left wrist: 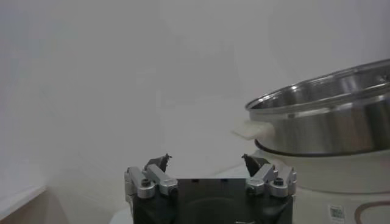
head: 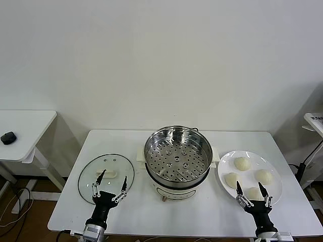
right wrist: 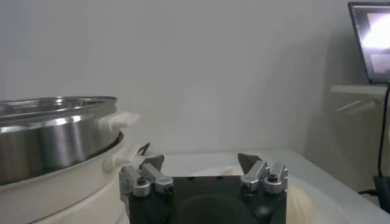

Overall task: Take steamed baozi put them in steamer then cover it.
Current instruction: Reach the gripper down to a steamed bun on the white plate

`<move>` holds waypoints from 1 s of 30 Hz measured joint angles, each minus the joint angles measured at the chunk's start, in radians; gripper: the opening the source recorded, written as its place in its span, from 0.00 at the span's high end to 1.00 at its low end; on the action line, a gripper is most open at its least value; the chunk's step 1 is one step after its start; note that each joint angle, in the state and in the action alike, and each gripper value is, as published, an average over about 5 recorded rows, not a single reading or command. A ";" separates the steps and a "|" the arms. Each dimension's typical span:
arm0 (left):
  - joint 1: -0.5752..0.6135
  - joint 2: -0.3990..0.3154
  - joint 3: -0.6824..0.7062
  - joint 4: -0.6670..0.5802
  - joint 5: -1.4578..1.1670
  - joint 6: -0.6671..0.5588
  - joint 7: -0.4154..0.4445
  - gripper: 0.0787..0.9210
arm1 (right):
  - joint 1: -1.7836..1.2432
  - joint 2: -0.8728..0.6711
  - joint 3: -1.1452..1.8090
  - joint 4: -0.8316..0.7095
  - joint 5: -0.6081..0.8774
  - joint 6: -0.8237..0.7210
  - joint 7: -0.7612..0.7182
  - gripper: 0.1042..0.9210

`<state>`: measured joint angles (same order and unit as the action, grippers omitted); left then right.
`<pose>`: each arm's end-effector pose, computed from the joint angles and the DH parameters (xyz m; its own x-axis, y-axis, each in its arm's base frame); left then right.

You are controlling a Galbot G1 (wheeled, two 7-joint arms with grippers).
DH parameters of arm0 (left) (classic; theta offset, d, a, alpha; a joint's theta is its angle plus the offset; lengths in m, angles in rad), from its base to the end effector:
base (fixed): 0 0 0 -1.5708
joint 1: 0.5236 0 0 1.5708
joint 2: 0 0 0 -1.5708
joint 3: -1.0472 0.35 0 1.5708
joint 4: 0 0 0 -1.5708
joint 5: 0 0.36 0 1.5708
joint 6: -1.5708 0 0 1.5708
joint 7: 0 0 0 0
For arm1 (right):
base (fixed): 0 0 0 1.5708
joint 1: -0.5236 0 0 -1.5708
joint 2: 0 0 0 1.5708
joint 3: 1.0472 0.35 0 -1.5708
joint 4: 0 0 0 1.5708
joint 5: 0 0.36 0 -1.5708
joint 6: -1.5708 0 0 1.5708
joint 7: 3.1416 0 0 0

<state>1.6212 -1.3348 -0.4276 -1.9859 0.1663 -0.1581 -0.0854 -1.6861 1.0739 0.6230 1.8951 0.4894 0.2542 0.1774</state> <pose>0.1632 0.0172 -0.3515 -0.9886 0.1502 0.0071 0.1452 0.9415 0.3041 0.1589 -0.1419 -0.3556 -0.9928 0.1071 0.0530 0.1073 0.9942 0.0000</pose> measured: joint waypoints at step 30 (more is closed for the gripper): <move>0.011 0.001 0.004 -0.053 -0.008 0.004 -0.006 0.12 | 0.980 -0.348 -0.535 -0.648 0.193 -0.186 -0.365 0.12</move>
<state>1.6321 -1.3337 -0.4240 -2.0385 0.1585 -0.1537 -0.0912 -0.7058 0.7255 0.0882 1.2470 0.6827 0.0684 -0.1880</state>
